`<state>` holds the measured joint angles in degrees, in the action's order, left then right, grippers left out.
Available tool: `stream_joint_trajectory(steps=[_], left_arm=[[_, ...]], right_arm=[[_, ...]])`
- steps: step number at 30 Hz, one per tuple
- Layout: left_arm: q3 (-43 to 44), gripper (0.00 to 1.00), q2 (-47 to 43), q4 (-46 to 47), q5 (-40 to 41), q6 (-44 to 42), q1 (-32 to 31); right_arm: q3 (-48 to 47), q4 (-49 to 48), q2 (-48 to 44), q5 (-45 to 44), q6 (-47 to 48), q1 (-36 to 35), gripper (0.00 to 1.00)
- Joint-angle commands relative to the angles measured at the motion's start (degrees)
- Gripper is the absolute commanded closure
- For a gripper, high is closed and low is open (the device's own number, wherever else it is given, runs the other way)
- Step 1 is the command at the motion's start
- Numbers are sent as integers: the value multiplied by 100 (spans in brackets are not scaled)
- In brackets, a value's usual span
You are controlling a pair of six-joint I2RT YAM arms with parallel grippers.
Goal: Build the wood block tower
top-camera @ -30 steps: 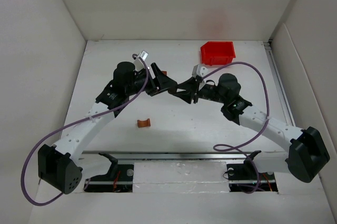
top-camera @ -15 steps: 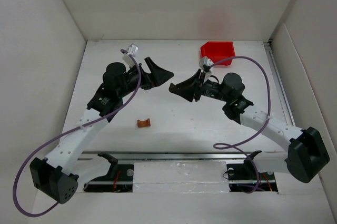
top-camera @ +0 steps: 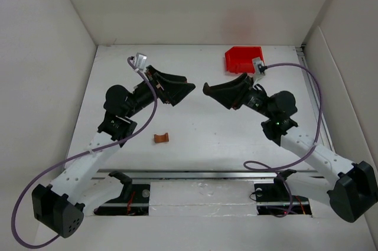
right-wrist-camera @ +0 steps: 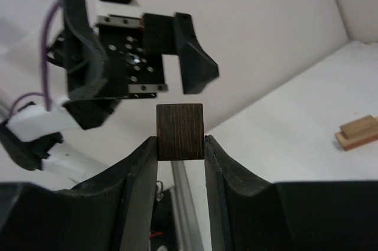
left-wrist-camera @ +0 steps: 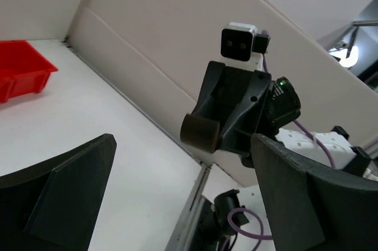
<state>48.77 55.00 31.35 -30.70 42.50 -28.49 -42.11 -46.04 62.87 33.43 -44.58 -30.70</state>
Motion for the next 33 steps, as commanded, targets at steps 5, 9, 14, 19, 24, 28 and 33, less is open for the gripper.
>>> stream_joint_trajectory(steps=[5, 9, 14, 19, 24, 28, 33], left_arm=[[-237, 14, 10, 2339, -998, 1180, -16], [-114, 24, 46, 2577, -1175, 1199, -16], [-96, 45, 45, 2552, -1254, 1085, -16], [-175, 48, 90, 2542, -1246, 1059, -16], [-210, 45, 2, 2428, -1175, 936, -16], [-158, 39, -25, 2393, -1272, 804, -16], [-175, 38, -86, 2261, -1219, 593, -16]], right_arm=[[-104, -1687, -100, -100, -806, 20, 100], [-157, -2111, 94, -293, -1211, -58, 100], [-368, -1962, 111, -574, -1018, -278, 100], [-729, -1926, 287, -574, -921, -481, 100], [-816, -1944, 428, -610, -859, -604, 100], [-860, -2111, 586, -610, -947, -709, 100], [-1019, -1953, 674, -609, -843, -920, 100]])
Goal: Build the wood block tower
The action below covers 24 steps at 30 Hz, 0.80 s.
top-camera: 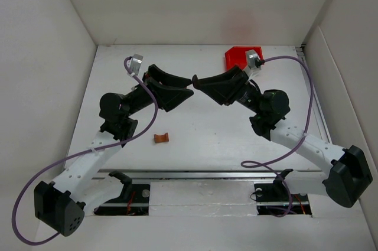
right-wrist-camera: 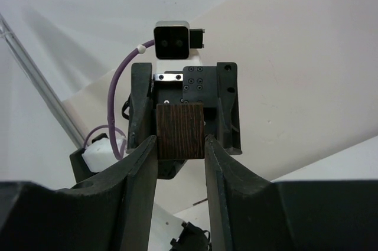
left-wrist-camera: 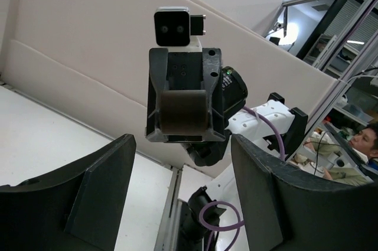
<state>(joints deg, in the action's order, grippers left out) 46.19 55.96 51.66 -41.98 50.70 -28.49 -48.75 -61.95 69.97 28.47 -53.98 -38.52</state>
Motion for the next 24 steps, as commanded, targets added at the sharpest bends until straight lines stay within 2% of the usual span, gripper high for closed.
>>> stream_joint_trajectory(steps=[1, 17, 20, 21, 24], left_arm=[[83, 38, -182, 213, -65, -244, -16], [118, 46, -376, -60, 84, -596, -16], [127, 50, -332, -16, 58, -552, -16], [127, 56, -332, -16, 49, -535, -16], [136, 57, -279, 2, 5, -491, -16]], right_arm=[[-372, -318, -37, -122, 124, -199, 100], [-398, 447, -89, -412, 344, -366, 100], [-398, 412, -46, -421, 344, -366, 100], [-390, 395, -45, -421, 335, -366, 100], [-407, 342, -10, -404, 309, -366, 100]])
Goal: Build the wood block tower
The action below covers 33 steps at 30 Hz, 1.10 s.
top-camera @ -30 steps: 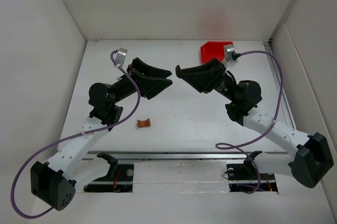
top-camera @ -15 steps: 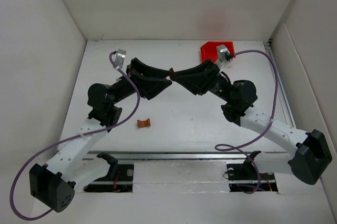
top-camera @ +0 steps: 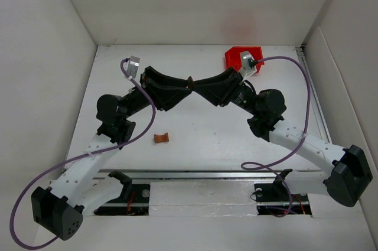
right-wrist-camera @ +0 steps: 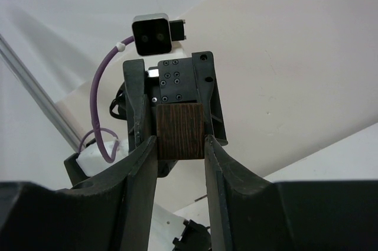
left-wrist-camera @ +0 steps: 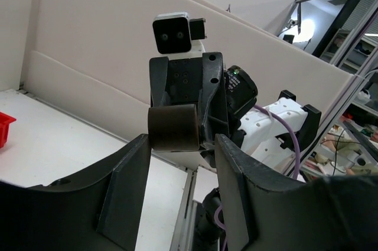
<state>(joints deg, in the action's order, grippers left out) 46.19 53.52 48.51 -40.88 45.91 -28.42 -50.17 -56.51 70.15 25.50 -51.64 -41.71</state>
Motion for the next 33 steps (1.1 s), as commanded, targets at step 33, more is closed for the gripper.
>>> stream_joint_trajectory(steps=[33], left_arm=[[171, 64, -149, 396, 142, -56, -23]], right_arm=[[-212, -132, 34, -141, 180, -153, 100]])
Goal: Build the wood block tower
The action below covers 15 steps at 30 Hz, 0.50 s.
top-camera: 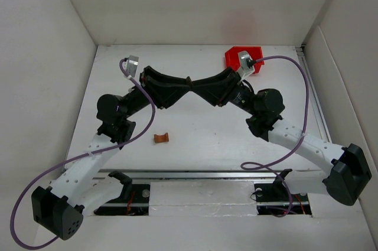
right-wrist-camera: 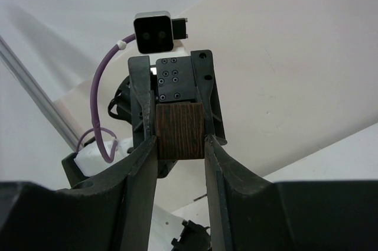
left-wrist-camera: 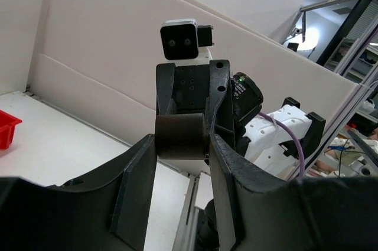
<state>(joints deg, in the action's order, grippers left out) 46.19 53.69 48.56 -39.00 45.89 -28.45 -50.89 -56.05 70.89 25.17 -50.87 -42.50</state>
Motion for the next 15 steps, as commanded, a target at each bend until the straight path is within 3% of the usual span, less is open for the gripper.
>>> stream_joint_trajectory(steps=[1, 7, 12, 13, 14, 15], left_arm=[[153, 65, -183, 383, -29, -54, -21], [162, 75, -210, 356, -2, -89, -21], [258, 95, -149, 269, -28, -98, -21], [285, 99, -105, 208, -20, -106, -21], [337, 100, -87, 155, -37, -106, -21], [381, 100, -52, 119, -72, -124, -21]], right_arm=[[-149, -161, -49, -117, 104, -74, 100], [-184, -152, -23, -65, 95, -74, 100], [-175, -213, 12, -38, 86, -126, 100], [-175, -213, 4, -38, 78, -127, 96], [-175, -222, 12, -38, 77, -127, 80], [-167, -231, 12, -47, 77, -127, 71]])
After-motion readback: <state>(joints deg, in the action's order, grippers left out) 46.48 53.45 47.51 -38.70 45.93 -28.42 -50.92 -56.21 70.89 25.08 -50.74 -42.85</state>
